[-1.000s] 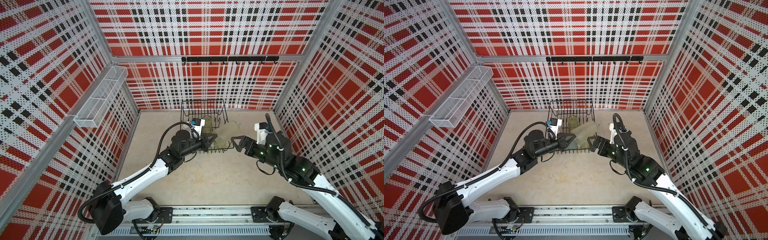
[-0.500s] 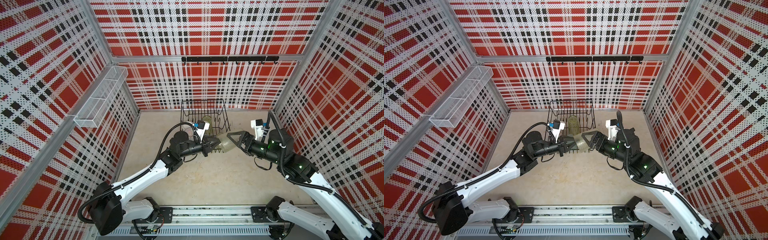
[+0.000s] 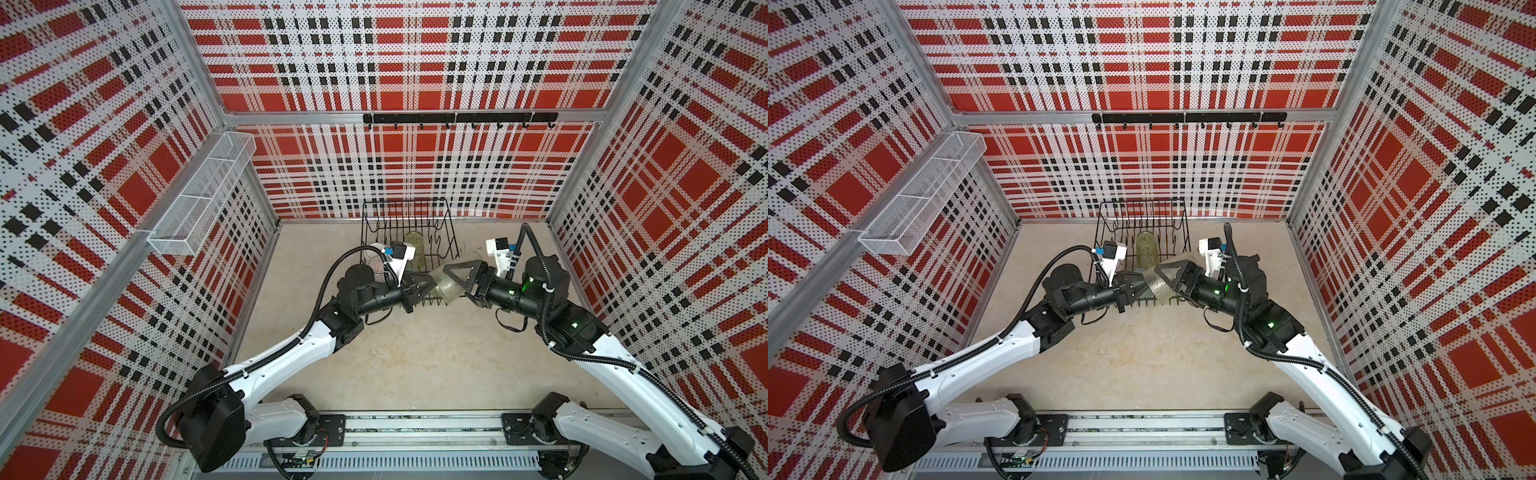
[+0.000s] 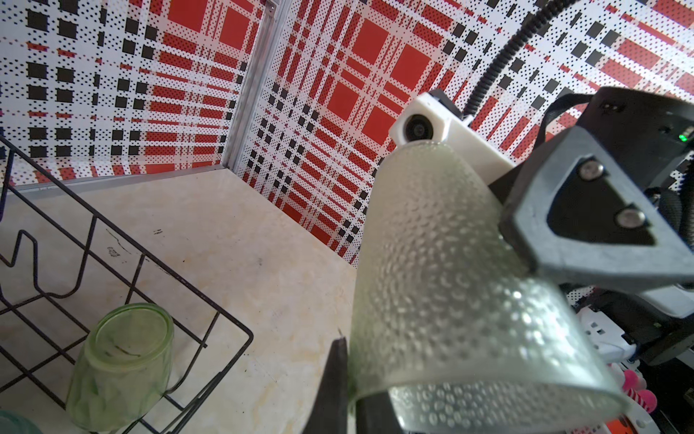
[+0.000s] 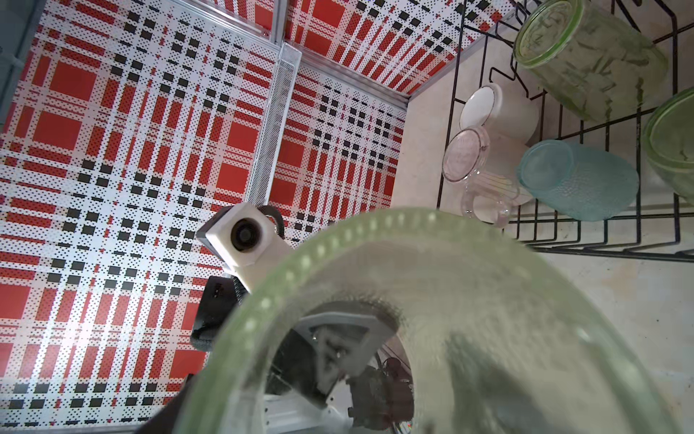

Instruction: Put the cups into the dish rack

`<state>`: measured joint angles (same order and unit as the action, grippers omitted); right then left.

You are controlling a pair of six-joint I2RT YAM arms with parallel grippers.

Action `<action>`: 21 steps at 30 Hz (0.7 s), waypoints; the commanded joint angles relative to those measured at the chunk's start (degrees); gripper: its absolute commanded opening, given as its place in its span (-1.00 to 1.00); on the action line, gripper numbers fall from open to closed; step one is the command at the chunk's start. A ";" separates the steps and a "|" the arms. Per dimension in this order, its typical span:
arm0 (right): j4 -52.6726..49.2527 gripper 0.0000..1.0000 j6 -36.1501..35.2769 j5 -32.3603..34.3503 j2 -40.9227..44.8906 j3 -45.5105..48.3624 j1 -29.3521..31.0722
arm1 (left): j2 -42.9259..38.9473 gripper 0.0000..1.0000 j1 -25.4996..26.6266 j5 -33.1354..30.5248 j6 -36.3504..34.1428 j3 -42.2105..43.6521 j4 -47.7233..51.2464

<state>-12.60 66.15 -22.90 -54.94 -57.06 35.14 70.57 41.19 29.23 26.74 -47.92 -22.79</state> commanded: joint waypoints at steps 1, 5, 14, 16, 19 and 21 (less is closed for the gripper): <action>1.78 0.46 -3.21 -1.27 -1.45 -1.60 0.86 | -0.37 -0.71 0.35 2.51 0.01 0.80 -1.30; -4.66 0.42 -9.70 4.94 -4.32 -6.18 0.65 | -0.29 -0.03 -0.99 -0.22 2.19 2.22 -1.49; -11.83 0.54 -28.28 25.41 -13.93 -15.47 -0.50 | -6.92 0.50 -7.13 -10.93 8.91 10.83 -1.87; -10.04 0.49 -32.46 31.87 -15.76 -15.68 -0.65 | -9.81 0.53 -10.27 -14.36 10.90 12.80 0.47; -5.84 0.44 -38.37 37.19 -18.98 -15.63 -0.85 | -12.98 0.56 -15.35 -19.56 12.10 13.47 8.90; -3.87 0.44 -39.86 38.53 -21.73 -16.25 -1.07 | -14.40 0.57 -18.78 -20.16 12.04 13.55 12.25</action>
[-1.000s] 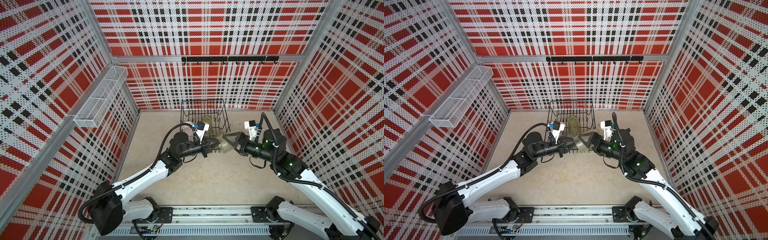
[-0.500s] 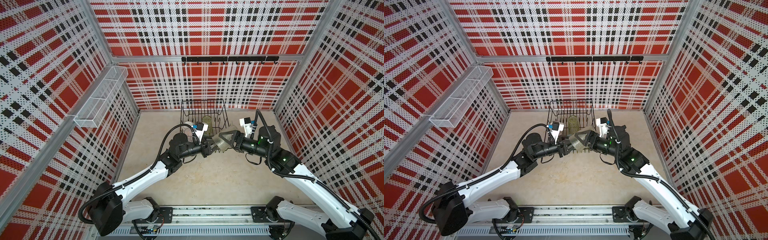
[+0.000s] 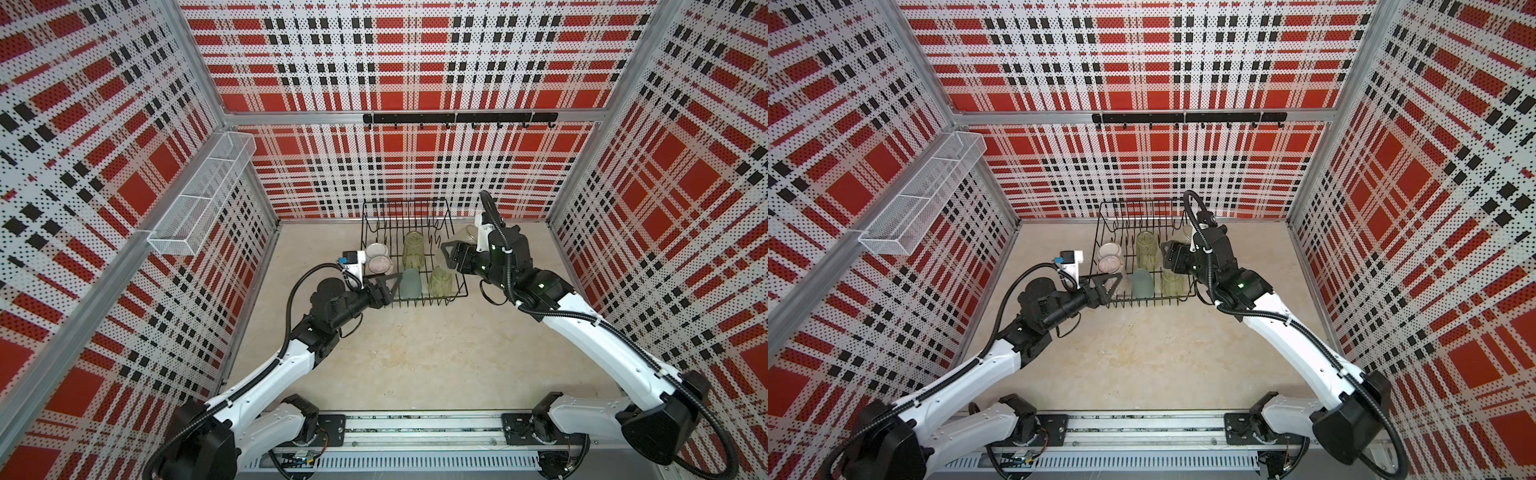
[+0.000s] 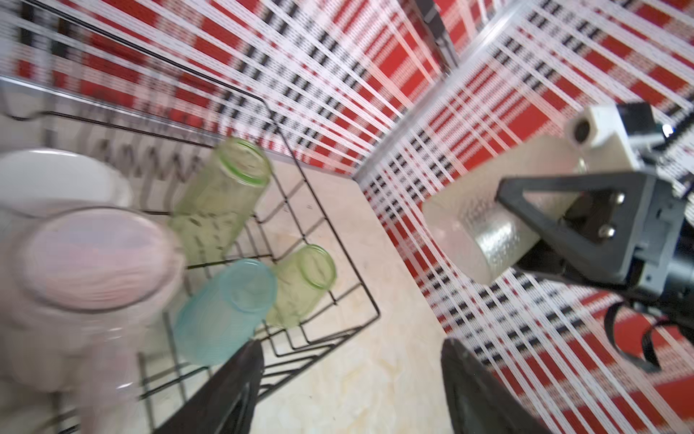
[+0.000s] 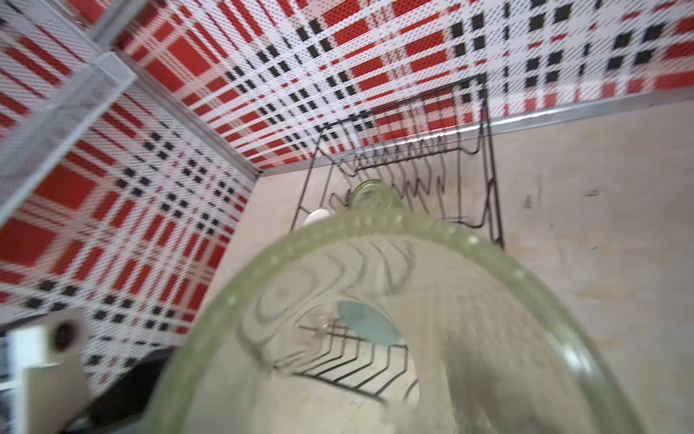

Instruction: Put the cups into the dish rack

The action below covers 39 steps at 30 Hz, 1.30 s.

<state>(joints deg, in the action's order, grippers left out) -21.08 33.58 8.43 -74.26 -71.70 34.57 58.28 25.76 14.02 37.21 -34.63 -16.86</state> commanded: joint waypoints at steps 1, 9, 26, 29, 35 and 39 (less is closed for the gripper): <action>5.70 0.43 -7.95 7.40 -3.82 -2.15 -0.63 | -2.85 0.57 -5.04 -4.42 1.46 0.35 7.32; 11.21 0.39 -11.37 9.75 -16.49 -6.33 -2.76 | -5.61 0.61 -13.03 -3.75 1.20 -0.17 12.29; 7.61 0.39 -13.64 5.21 -39.96 -22.84 -5.74 | -4.84 0.52 -20.13 1.54 1.64 2.54 12.91; 7.55 0.39 -13.73 5.80 -42.13 -23.50 -5.82 | -5.17 0.56 -20.44 1.49 1.64 2.82 13.07; 7.35 0.38 -13.57 5.04 -45.21 -24.14 -5.83 | -6.85 0.66 -21.22 1.36 2.09 2.29 14.04; 6.50 0.39 -14.83 5.90 -47.47 -25.62 -5.83 | -7.22 0.66 -21.28 1.36 1.55 2.38 14.99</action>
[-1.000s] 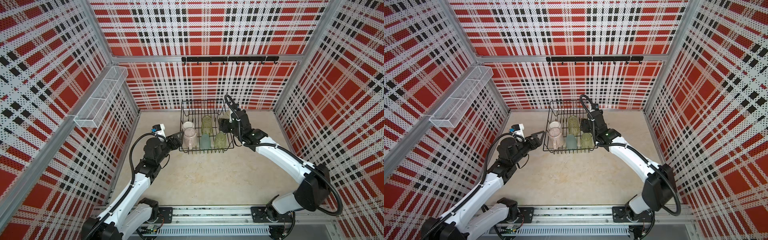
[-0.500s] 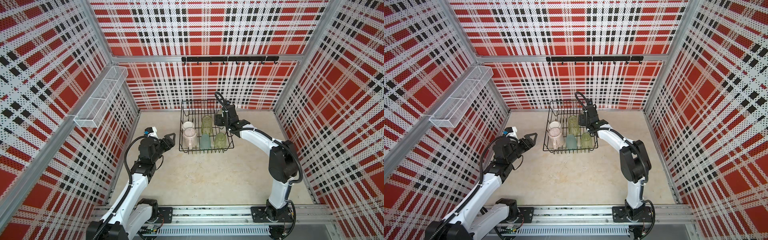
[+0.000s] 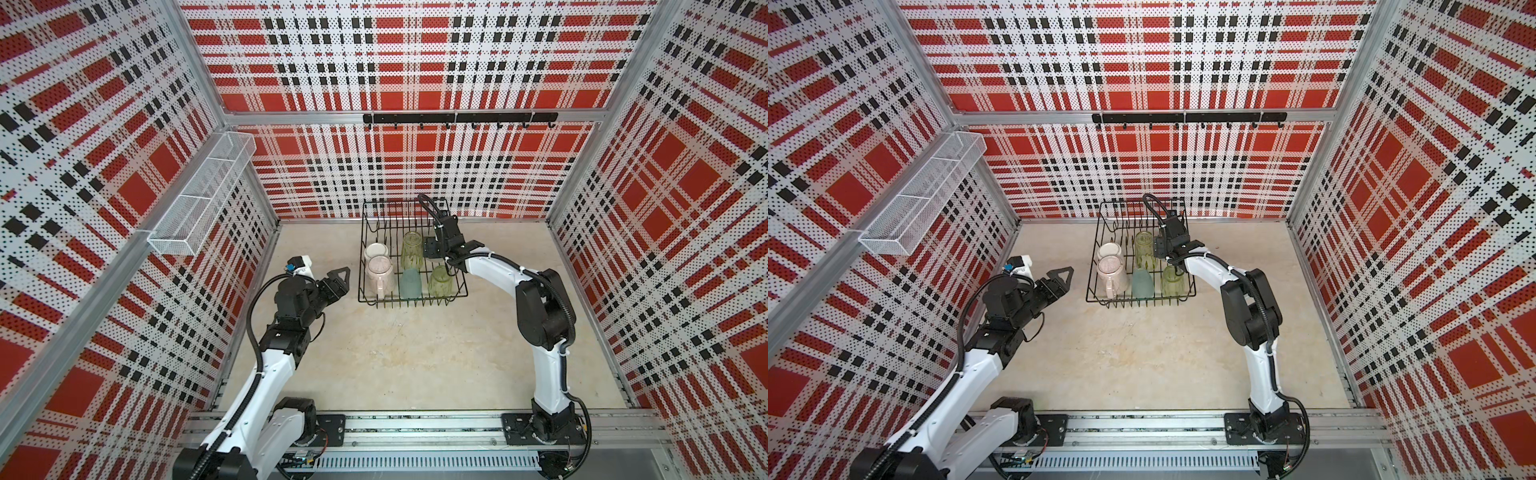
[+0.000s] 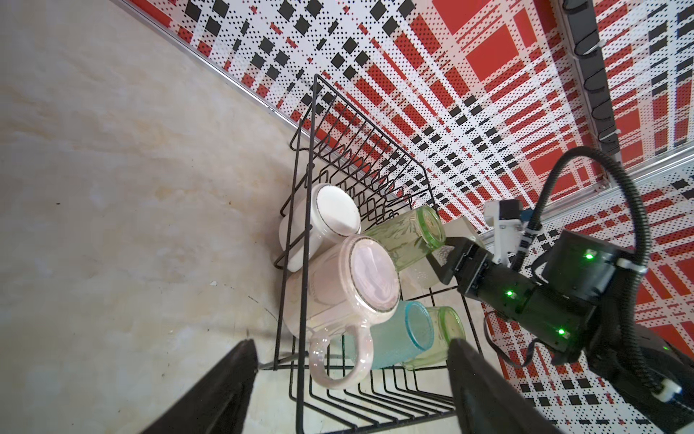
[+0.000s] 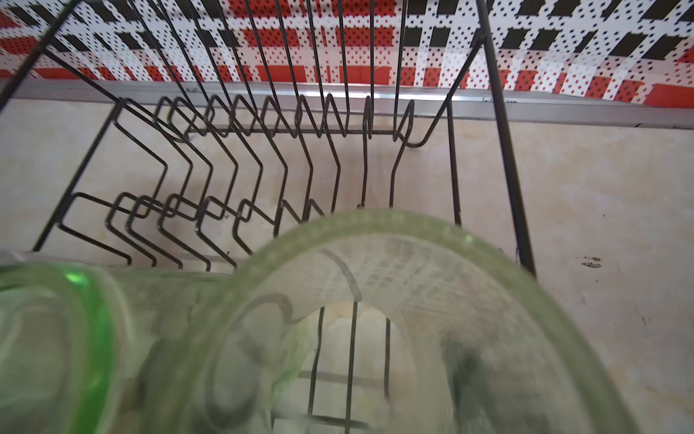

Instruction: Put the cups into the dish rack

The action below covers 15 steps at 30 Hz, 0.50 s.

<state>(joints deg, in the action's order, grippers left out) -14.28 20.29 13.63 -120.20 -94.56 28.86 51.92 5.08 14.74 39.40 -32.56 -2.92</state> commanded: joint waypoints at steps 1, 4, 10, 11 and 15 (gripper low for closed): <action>-0.60 0.39 -1.91 1.06 -2.14 -3.37 -0.09 | -0.86 0.66 -0.69 0.72 -0.80 0.30 1.37; -0.66 0.40 -2.84 2.04 -3.59 -4.54 -0.21 | -1.18 0.67 -0.64 0.81 -0.88 0.63 1.88; 0.15 0.40 -3.55 2.84 -5.49 -5.50 -0.21 | -2.04 0.67 -0.86 1.08 -0.20 1.51 1.73; 1.24 0.40 -3.59 3.22 -5.25 -4.61 -0.21 | -2.08 0.67 -0.86 1.08 -0.11 1.66 1.69; 3.39 0.42 -4.30 3.18 -5.46 -2.92 -0.30 | -2.17 0.67 -0.84 1.15 0.07 1.88 1.52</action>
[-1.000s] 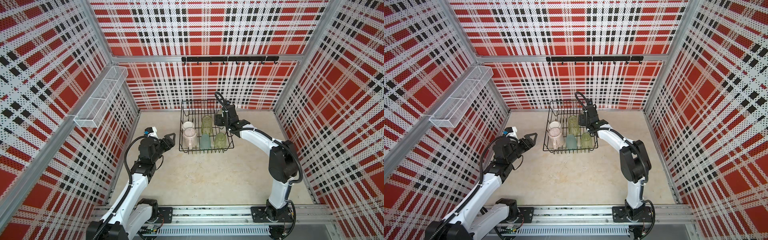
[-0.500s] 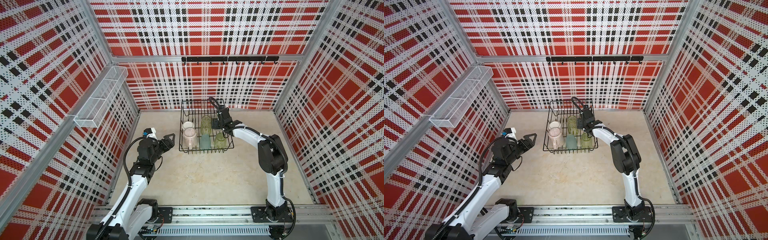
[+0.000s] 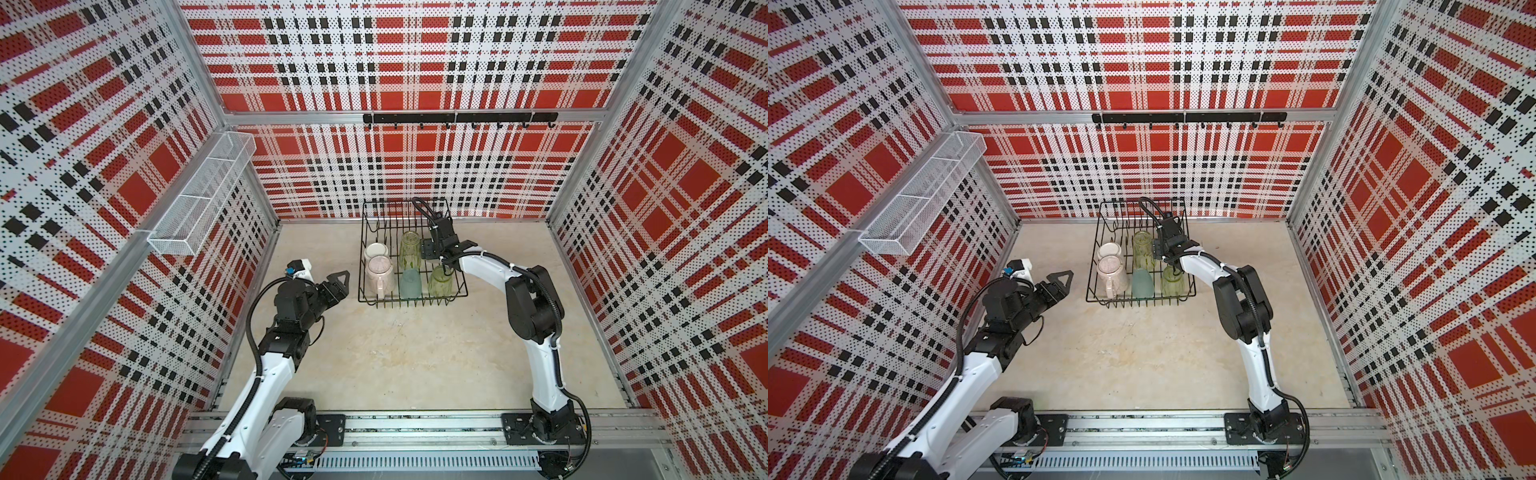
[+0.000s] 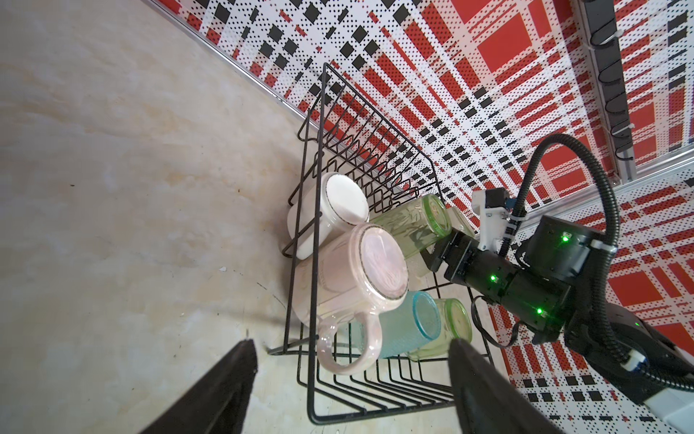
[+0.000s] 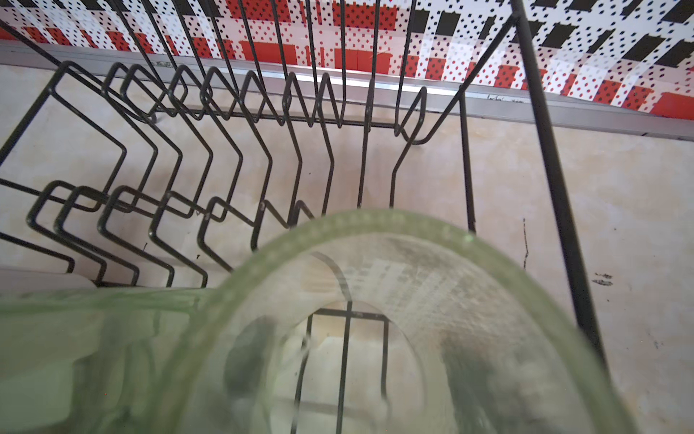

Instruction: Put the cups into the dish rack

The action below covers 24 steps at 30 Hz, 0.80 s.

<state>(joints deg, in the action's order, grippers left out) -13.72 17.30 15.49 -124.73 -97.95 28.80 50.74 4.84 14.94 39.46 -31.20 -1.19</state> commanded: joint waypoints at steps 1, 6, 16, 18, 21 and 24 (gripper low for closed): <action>2.73 0.44 -1.39 1.52 -1.17 0.45 -0.32 | -0.99 0.67 -0.63 0.97 0.00 0.53 -0.26; 2.74 0.50 -1.66 1.47 -1.64 0.59 -0.48 | -0.79 0.67 -0.64 1.06 0.09 0.61 -0.39; 1.35 0.75 -3.67 1.53 -1.59 0.20 -0.50 | -0.16 0.67 -1.23 3.16 1.82 1.93 -2.15; 1.23 0.75 -3.76 1.74 -1.58 0.29 -0.50 | -0.05 0.67 -1.33 3.17 1.83 1.93 -2.15; 1.08 0.74 -3.94 1.83 -1.29 0.30 -0.50 | -0.01 0.67 -1.52 3.51 1.85 1.85 -2.13; 0.90 0.74 -3.77 1.87 -0.23 0.35 -0.50 | -0.03 0.67 -1.59 3.69 1.96 1.85 -2.15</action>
<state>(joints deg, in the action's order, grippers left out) -12.21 14.28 16.16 -125.14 -97.86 28.69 50.68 3.88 17.50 41.32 -29.71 -2.02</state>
